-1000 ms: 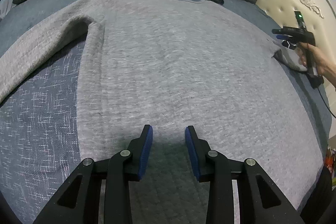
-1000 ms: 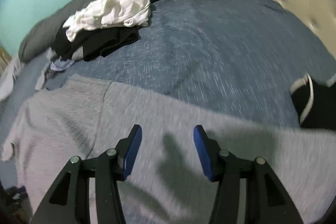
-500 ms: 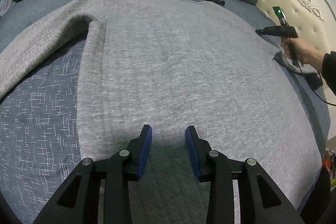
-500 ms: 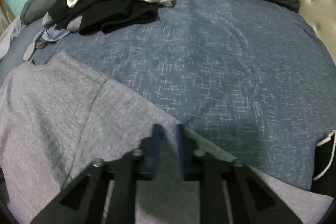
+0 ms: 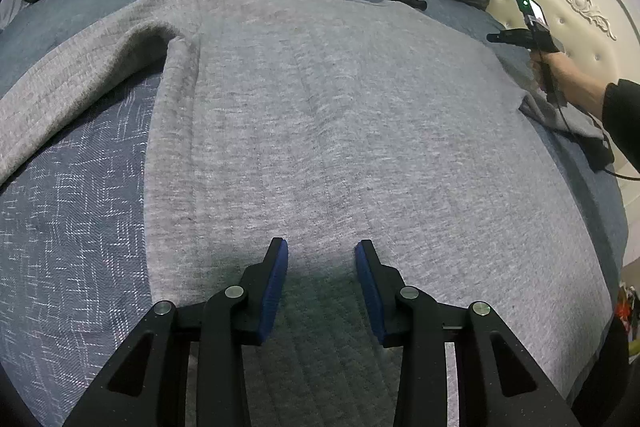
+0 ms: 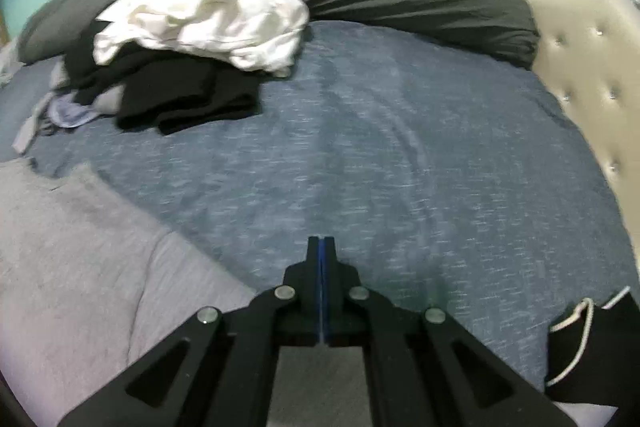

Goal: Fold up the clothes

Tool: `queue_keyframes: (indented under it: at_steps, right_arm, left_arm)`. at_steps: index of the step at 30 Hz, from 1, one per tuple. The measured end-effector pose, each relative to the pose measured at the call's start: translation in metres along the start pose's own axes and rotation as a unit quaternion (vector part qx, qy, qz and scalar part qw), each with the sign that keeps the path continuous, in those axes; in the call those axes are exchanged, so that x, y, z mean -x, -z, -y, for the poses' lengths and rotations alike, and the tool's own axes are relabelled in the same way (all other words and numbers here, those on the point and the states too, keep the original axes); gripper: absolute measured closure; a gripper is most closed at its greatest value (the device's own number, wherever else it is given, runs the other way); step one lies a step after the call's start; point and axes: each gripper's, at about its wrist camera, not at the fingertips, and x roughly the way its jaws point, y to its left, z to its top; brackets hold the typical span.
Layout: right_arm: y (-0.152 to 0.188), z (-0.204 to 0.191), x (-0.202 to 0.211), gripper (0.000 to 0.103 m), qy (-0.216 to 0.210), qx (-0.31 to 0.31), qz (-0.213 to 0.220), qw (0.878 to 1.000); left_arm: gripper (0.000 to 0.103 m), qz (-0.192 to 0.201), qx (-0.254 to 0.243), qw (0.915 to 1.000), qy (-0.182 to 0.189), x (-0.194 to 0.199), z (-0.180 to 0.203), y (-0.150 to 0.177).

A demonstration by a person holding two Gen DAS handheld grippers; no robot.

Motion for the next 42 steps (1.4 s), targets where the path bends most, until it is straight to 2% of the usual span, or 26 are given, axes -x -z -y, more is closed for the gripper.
queue_keyframes:
  at_steps: [2, 7, 8, 9, 10, 11, 14, 16, 18, 19, 21, 26, 33, 35, 36, 38, 42]
  right_arm:
    - [0.004, 0.004, -0.005, 0.103, -0.007, -0.008, -0.008, 1.0]
    - [0.019, 0.009, -0.006, 0.1, -0.078, -0.01, -0.029, 0.996]
    - [0.022, 0.01, -0.003, 0.086, -0.084, -0.005, -0.029, 0.996]
    - [0.024, 0.012, 0.001, 0.057, -0.091, -0.002, -0.029, 0.995]
    - [0.026, 0.013, 0.004, 0.045, -0.101, -0.004, -0.027, 0.995]
    - [0.027, 0.015, 0.006, 0.04, -0.11, -0.006, -0.029, 0.994]
    - [0.032, 0.01, -0.001, 0.041, -0.119, 0.014, -0.053, 0.991]
    - [0.036, 0.0, -0.009, 0.059, -0.113, 0.043, -0.073, 0.99]
    - [0.037, -0.005, -0.008, 0.088, -0.106, 0.057, -0.064, 0.991]
    - [0.037, -0.007, -0.006, 0.095, -0.102, 0.06, -0.054, 0.991]
    - [0.034, -0.004, 0.0, 0.1, -0.092, 0.057, -0.035, 0.993]
    - [0.016, 0.0, -0.001, 0.101, -0.027, 0.037, -0.02, 0.999]
    - [0.013, -0.003, -0.024, 0.1, -0.001, 0.022, -0.039, 0.999]
    - [0.014, 0.005, -0.013, 0.098, -0.008, 0.005, -0.026, 1.0]
    - [0.016, 0.01, -0.005, 0.091, -0.013, -0.006, -0.018, 1.0]
    - [0.018, 0.021, 0.011, 0.085, -0.022, -0.028, -0.001, 0.999]
    - [0.024, 0.038, 0.044, 0.085, -0.047, -0.067, 0.032, 0.996]
  left_arm:
    - [0.064, -0.001, 0.001, 1.0, 0.001, 0.0, 0.0, 0.0]
    - [0.064, -0.001, 0.002, 1.0, 0.003, 0.0, -0.007, -0.003]
    - [0.064, -0.001, 0.001, 1.0, 0.002, 0.0, -0.006, -0.002]
    - [0.063, 0.0, 0.001, 1.0, 0.002, 0.0, -0.006, -0.002]
    - [0.063, 0.0, 0.001, 1.0, 0.001, 0.0, -0.006, -0.002]
    - [0.063, 0.0, 0.001, 1.0, 0.0, -0.001, -0.006, -0.002]
    - [0.062, -0.001, 0.001, 1.0, -0.001, -0.002, -0.005, -0.003]
    - [0.062, -0.001, 0.0, 1.0, -0.001, -0.002, -0.004, -0.004]
    - [0.061, -0.002, 0.001, 1.0, 0.0, -0.002, -0.004, -0.003]
    - [0.061, -0.002, 0.001, 1.0, 0.001, -0.002, -0.003, -0.002]
    - [0.061, -0.001, 0.001, 1.0, 0.001, -0.003, -0.002, -0.001]
    - [0.061, -0.002, -0.001, 1.0, 0.0, -0.001, -0.004, 0.002]
    - [0.061, -0.004, 0.001, 1.0, 0.003, -0.004, -0.005, 0.0]
    - [0.061, -0.004, -0.001, 1.0, 0.002, -0.004, -0.004, 0.0]
    - [0.061, -0.005, 0.0, 1.0, 0.002, -0.004, -0.004, 0.0]
    - [0.06, -0.005, 0.0, 1.0, 0.002, -0.004, -0.003, -0.001]
    - [0.059, -0.007, 0.003, 1.0, 0.003, -0.003, -0.002, 0.0]
